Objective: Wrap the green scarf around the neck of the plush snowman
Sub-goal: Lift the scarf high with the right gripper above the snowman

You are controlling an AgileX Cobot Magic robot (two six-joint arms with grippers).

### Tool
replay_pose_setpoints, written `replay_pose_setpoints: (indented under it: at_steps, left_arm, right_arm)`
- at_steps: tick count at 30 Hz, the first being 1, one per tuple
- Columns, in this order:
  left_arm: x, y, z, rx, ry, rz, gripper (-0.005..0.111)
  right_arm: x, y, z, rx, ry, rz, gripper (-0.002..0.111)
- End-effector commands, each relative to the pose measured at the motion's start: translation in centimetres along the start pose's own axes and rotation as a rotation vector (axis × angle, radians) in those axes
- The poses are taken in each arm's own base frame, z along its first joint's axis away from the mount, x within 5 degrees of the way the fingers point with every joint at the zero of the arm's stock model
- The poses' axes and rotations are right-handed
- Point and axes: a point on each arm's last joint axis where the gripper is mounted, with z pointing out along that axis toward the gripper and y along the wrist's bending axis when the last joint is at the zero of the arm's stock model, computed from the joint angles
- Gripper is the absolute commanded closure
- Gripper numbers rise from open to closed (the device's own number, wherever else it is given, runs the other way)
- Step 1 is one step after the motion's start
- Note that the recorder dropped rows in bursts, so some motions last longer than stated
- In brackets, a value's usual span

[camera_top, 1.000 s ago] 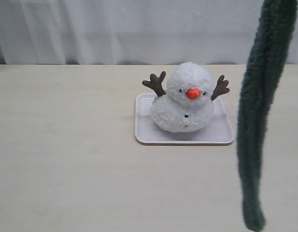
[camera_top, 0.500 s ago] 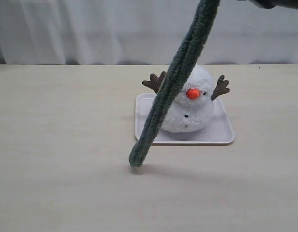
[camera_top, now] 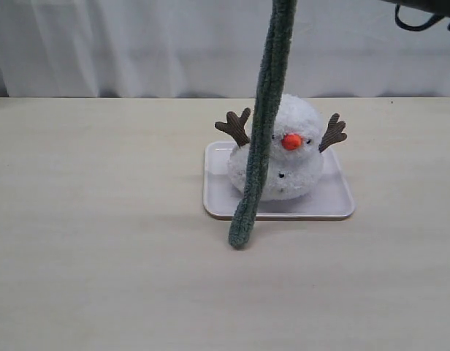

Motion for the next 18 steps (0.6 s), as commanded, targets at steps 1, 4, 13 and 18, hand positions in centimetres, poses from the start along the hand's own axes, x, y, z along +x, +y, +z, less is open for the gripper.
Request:
replay_pose_setpoints:
  at_steps: [1,4,13,18]
  left_arm:
    - [0.0,0.0,0.0,0.000,-0.009,-0.004,0.107]
    - [0.0,0.0,0.0,0.000,-0.009,-0.004,0.107]
    - [0.0,0.0,0.0,0.000,-0.009,-0.004,0.107]
    - [0.0,0.0,0.0,0.000,-0.009,-0.004,0.107]
  right_arm:
    - [0.0,0.1,2.2,-0.012,0.012,-0.010,0.104]
    - [-0.2,0.0,3.7,-0.009,0.006,-0.015,0.104]
    - [0.4,-0.7,7.0,0.065,-0.020,-0.063,0.104]
    - [0.8,-1.3,7.6,0.131,-0.040,-0.130,0.104]
